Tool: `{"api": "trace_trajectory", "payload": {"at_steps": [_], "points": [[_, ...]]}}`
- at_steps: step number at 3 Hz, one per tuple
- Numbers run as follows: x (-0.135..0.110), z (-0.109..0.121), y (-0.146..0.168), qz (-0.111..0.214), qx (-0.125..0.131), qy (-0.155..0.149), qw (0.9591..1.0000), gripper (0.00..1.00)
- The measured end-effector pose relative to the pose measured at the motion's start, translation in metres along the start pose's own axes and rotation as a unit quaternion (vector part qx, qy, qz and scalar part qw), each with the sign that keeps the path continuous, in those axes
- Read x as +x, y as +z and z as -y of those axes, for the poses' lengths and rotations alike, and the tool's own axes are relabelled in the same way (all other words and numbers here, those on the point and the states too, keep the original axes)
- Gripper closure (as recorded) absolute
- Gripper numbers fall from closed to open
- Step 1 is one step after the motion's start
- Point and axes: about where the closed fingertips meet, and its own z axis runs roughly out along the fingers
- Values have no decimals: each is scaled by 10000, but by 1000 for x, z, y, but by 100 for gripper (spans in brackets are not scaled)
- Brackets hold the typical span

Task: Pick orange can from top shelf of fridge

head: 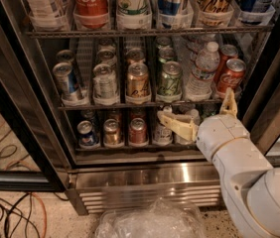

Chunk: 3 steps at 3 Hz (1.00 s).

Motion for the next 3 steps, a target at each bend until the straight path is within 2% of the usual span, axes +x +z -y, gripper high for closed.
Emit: {"api": "trace_trajectory", "payload": {"at_steps": [2,3], "points": [[-43,11,-10,712,316,-216,9967,0],[-58,12,-14,925,416,-204,9946,0]]}}
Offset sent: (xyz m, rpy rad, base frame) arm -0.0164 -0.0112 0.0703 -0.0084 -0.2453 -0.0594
